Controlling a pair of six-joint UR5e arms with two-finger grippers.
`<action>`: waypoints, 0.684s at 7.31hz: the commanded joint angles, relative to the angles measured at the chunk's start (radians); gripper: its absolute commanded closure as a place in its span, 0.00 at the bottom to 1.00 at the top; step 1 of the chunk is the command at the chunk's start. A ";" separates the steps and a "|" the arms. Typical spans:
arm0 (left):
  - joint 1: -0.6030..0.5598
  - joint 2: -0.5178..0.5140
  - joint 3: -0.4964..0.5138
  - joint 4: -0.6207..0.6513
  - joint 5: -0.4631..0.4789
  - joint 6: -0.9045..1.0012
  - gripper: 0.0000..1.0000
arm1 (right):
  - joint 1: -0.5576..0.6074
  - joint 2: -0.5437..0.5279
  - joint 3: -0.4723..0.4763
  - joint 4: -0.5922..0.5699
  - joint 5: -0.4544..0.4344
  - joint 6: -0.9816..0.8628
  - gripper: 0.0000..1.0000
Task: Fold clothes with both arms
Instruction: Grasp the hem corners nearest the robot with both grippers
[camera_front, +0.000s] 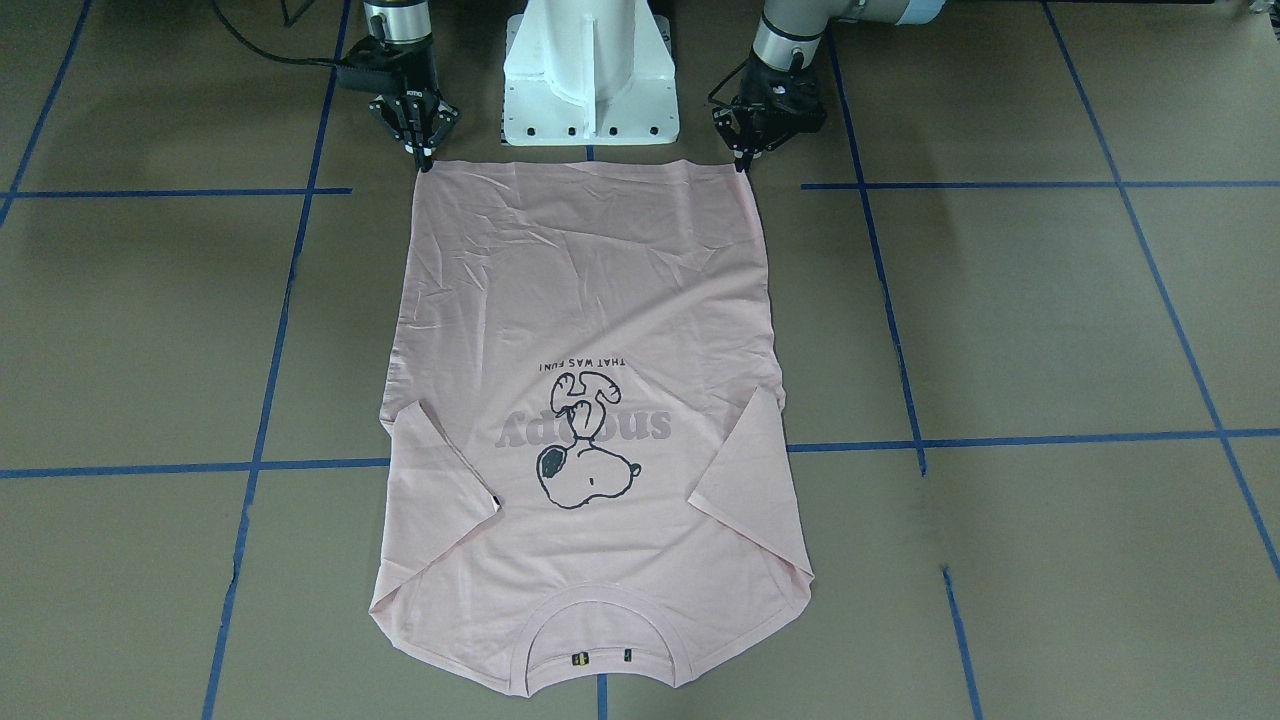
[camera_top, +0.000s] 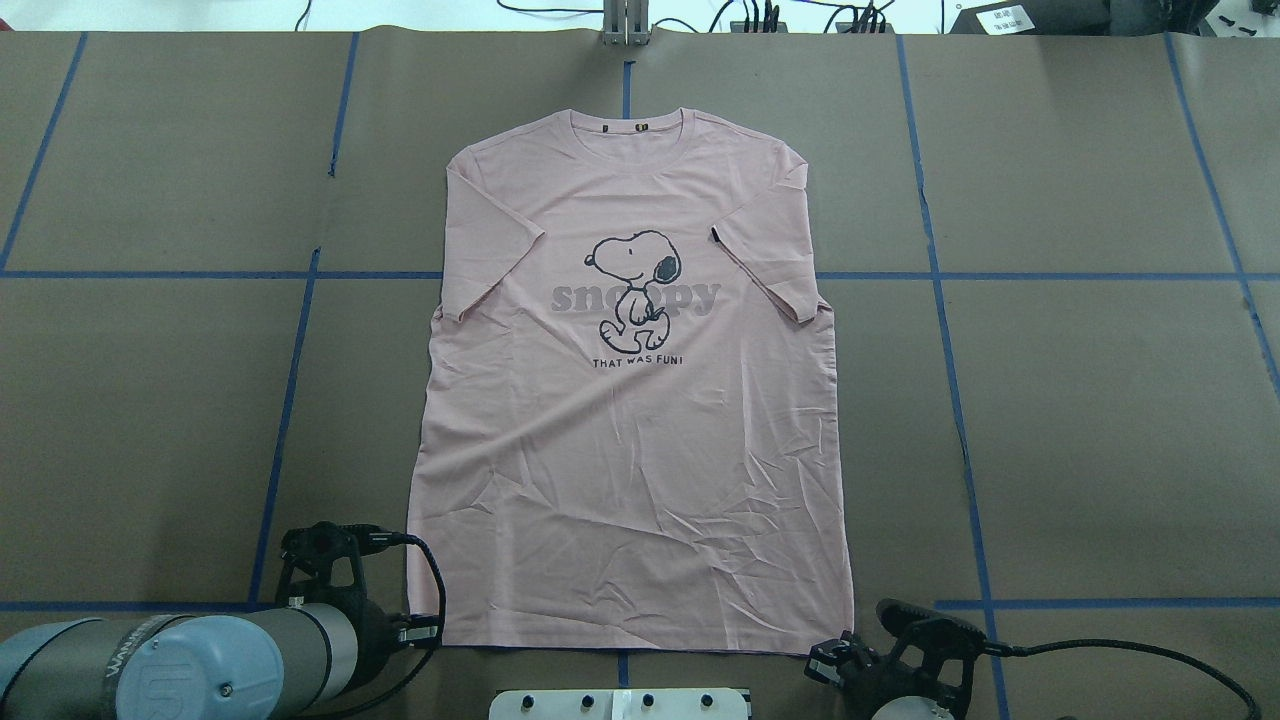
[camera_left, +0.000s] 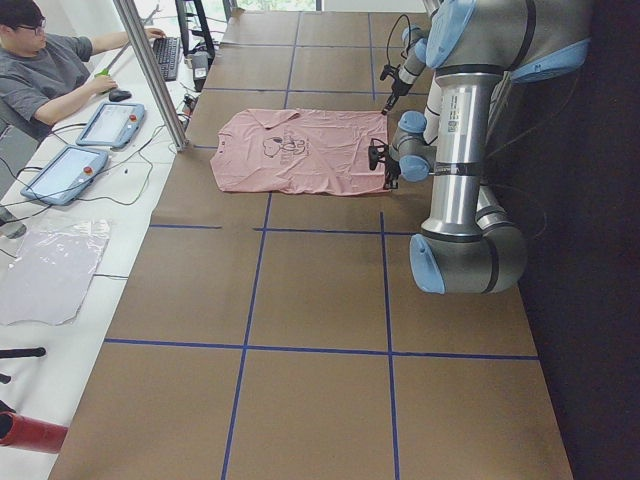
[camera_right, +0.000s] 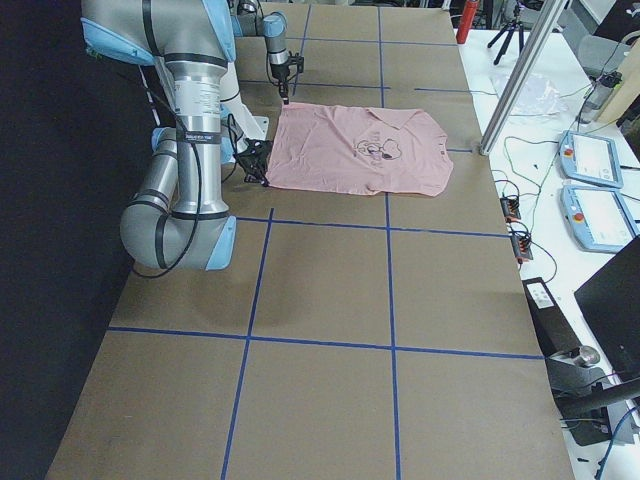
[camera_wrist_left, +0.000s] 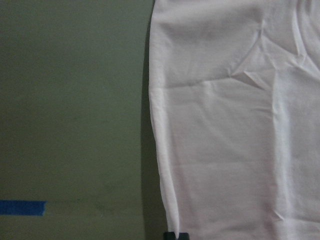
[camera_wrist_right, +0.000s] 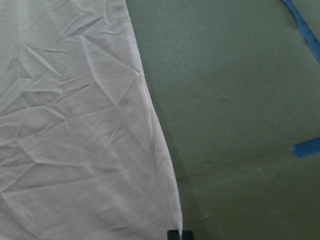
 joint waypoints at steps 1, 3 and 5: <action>0.000 -0.001 -0.015 0.000 -0.002 0.002 1.00 | 0.006 -0.001 0.017 0.000 0.002 -0.010 1.00; -0.015 0.012 -0.215 0.078 -0.113 0.015 1.00 | 0.009 -0.132 0.246 -0.011 0.039 -0.115 1.00; -0.032 -0.013 -0.521 0.367 -0.228 0.040 1.00 | 0.045 -0.188 0.458 -0.075 0.146 -0.178 1.00</action>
